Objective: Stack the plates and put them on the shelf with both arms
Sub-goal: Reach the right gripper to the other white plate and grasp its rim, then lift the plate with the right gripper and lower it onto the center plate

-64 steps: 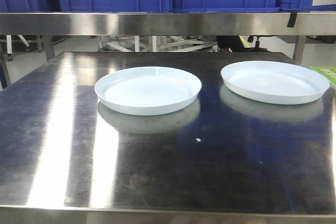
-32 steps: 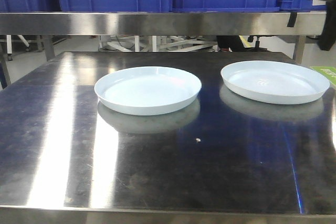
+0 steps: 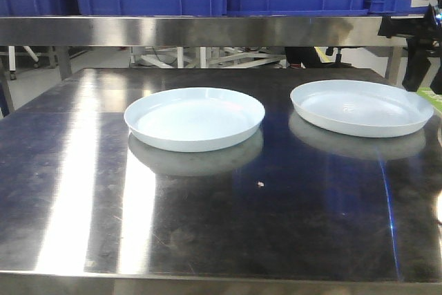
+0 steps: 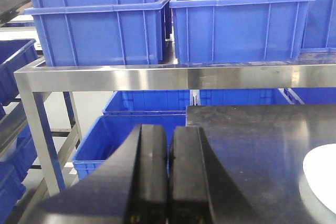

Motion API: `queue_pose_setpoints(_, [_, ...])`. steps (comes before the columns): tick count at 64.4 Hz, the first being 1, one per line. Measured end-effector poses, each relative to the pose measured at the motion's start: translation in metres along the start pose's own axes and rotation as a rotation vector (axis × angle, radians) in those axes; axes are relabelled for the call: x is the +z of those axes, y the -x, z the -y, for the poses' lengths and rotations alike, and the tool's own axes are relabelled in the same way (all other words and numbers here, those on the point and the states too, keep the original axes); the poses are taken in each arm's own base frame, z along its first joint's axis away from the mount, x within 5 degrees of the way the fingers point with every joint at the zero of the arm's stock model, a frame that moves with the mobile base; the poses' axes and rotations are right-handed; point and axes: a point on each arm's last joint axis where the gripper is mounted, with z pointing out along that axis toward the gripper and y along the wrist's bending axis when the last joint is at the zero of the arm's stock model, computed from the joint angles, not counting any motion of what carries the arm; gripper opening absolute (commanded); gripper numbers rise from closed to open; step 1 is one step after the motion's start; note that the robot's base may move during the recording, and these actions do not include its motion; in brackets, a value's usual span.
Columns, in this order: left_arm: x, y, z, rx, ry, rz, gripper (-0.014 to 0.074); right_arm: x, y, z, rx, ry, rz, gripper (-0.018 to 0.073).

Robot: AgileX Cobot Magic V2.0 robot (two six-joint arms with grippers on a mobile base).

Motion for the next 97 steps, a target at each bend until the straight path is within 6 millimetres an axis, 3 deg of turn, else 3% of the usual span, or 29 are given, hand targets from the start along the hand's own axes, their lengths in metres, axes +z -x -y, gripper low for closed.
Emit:
queue_pose_setpoints(26, [0.0,0.0,0.0,0.0,0.0,0.0,0.0082,0.022,-0.003,-0.001,-0.011,-0.004,-0.056,0.0353])
queue_pose_setpoints(32, [0.0,0.0,0.0,0.0,0.0,0.0,0.0082,0.022,-0.003,-0.001,-0.011,-0.004,-0.056,0.0288])
queue_pose_setpoints(44, [0.0,0.0,0.0,0.0,0.0,0.0,0.0082,0.021,-0.002,-0.001,-0.012,-0.006,-0.052,0.0044])
queue_pose_setpoints(51, [0.0,0.0,0.0,0.0,0.0,0.0,0.0082,0.019,-0.001,-0.002,-0.011,-0.002,-0.046,0.0057])
queue_pose_setpoints(61, [0.0,0.0,0.0,0.0,0.0,0.0,0.0082,0.003,0.001,0.004,0.006,-0.001,-0.017,0.0057])
queue_pose_setpoints(77, [0.0,0.0,0.0,0.0,0.0,0.0,0.0082,-0.044,0.008,0.021,0.12,0.081,0.09,0.0057])
queue_pose_setpoints(86, [0.0,0.0,0.0,0.0,0.0,0.0,0.0082,-0.059,0.008,0.002,0.132,0.168,0.113,0.0057])
queue_pose_setpoints(97, [0.0,0.0,0.0,0.0,0.0,0.0,0.0082,-0.059,0.003,-0.05,0.03,0.236,0.098,0.0057])
